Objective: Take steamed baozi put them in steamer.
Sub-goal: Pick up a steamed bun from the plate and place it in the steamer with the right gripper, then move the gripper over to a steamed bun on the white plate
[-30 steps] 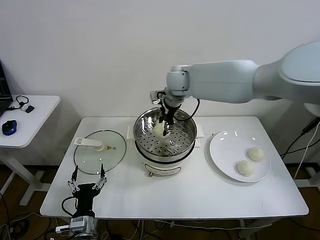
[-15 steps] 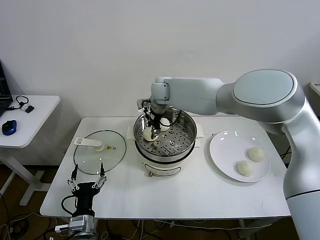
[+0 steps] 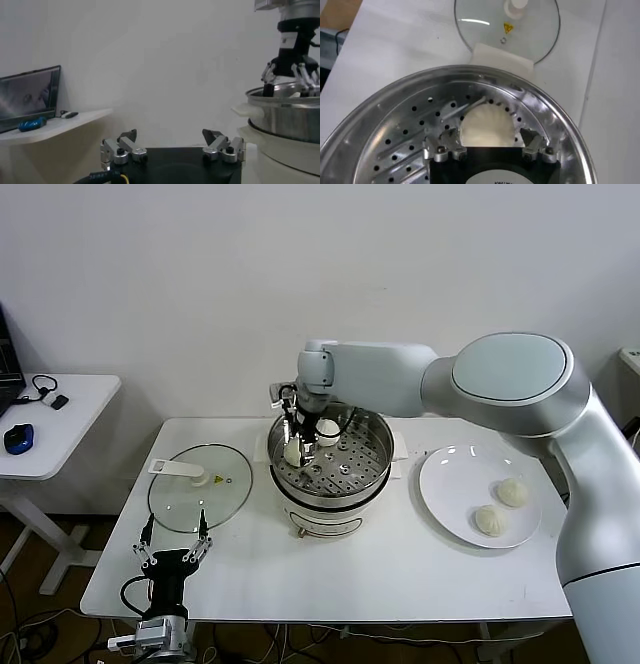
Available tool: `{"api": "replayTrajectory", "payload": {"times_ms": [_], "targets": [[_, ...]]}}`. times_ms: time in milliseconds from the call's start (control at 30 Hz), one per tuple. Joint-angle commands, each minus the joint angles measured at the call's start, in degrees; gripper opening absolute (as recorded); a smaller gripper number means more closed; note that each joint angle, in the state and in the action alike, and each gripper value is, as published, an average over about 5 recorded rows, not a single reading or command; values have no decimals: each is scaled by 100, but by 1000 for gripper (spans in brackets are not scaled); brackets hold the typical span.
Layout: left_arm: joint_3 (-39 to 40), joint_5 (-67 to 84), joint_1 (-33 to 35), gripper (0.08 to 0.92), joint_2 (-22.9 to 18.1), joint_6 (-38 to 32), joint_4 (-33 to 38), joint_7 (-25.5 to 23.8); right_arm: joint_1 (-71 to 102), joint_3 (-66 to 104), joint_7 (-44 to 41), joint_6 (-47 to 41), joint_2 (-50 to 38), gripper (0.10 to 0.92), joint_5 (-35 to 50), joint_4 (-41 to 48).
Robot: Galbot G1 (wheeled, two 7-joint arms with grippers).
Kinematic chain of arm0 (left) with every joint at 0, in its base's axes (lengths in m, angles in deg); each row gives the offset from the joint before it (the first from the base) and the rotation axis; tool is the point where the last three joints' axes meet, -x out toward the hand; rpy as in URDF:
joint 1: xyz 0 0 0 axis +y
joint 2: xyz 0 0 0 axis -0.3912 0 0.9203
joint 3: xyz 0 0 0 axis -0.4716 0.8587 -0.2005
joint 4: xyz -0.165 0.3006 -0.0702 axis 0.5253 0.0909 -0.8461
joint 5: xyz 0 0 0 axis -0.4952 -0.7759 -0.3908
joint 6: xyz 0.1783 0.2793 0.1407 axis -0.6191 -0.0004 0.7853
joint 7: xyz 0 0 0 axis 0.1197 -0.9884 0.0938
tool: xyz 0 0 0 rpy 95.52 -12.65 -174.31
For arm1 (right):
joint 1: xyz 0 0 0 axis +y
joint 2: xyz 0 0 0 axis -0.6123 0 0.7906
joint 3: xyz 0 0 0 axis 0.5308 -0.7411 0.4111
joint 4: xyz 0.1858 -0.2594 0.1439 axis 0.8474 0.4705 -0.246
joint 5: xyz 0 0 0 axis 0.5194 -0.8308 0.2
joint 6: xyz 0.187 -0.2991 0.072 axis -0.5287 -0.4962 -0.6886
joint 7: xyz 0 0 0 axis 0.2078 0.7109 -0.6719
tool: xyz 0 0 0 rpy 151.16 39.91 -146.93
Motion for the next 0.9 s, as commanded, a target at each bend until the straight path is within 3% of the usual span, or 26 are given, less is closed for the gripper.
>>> {"api": "replayTrajectory", "payload": {"times_ms": [33,400,900], "targets": [[13,-6,25,823,-15,32,70,-15,-1278,-426,-481,213,-671,822,180,-597],[43,-61,82,823,-33,35,104,-22,-2370,-1088,-819,697,-2487,823,-194,-1898],[33,-245,186,823,-244,18,121,3,-1472,-1154,-878,1544,-4580,823,-1788,-2205]]}}
